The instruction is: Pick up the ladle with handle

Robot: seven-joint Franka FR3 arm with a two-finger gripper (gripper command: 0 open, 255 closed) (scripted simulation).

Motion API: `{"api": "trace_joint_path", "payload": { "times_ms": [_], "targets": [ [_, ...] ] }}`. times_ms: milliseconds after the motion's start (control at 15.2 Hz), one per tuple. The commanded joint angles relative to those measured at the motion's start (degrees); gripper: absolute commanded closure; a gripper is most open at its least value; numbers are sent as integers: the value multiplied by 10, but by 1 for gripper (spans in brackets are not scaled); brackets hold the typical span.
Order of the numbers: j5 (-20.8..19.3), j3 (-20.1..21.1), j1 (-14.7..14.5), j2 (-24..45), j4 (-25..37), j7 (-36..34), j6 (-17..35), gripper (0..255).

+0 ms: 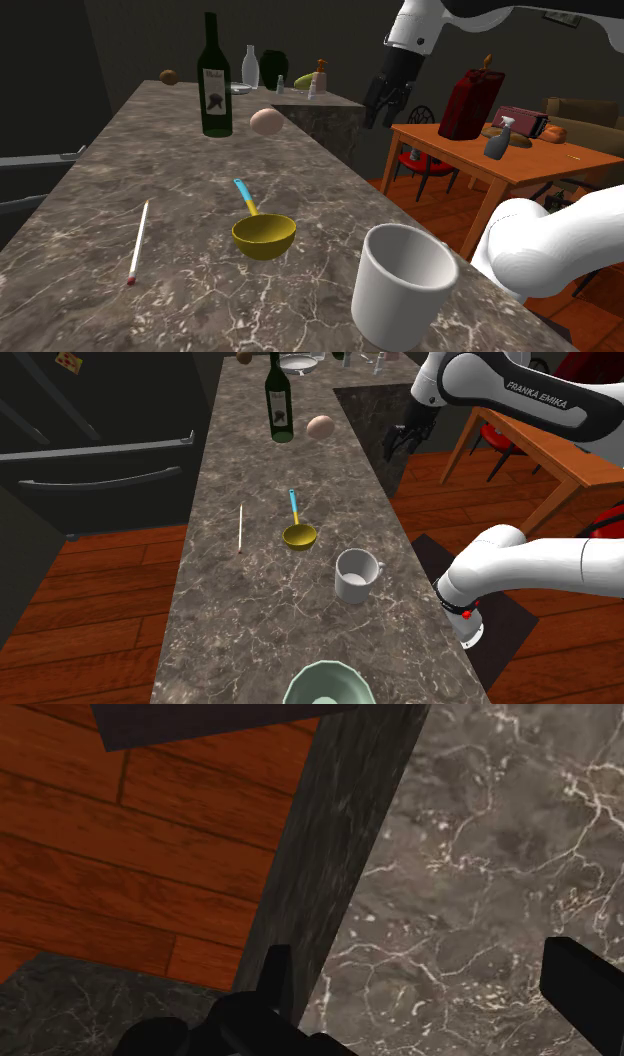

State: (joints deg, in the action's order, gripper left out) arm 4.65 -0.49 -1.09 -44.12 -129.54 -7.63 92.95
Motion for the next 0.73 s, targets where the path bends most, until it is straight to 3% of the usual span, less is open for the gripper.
{"api": "trace_joint_path", "payload": {
  "times_ms": [0,660],
  "targets": [
    [0,0,0,0,0,0,0,0],
    [90,129,-16,47,-5,-195,41,0]
  ]
}}
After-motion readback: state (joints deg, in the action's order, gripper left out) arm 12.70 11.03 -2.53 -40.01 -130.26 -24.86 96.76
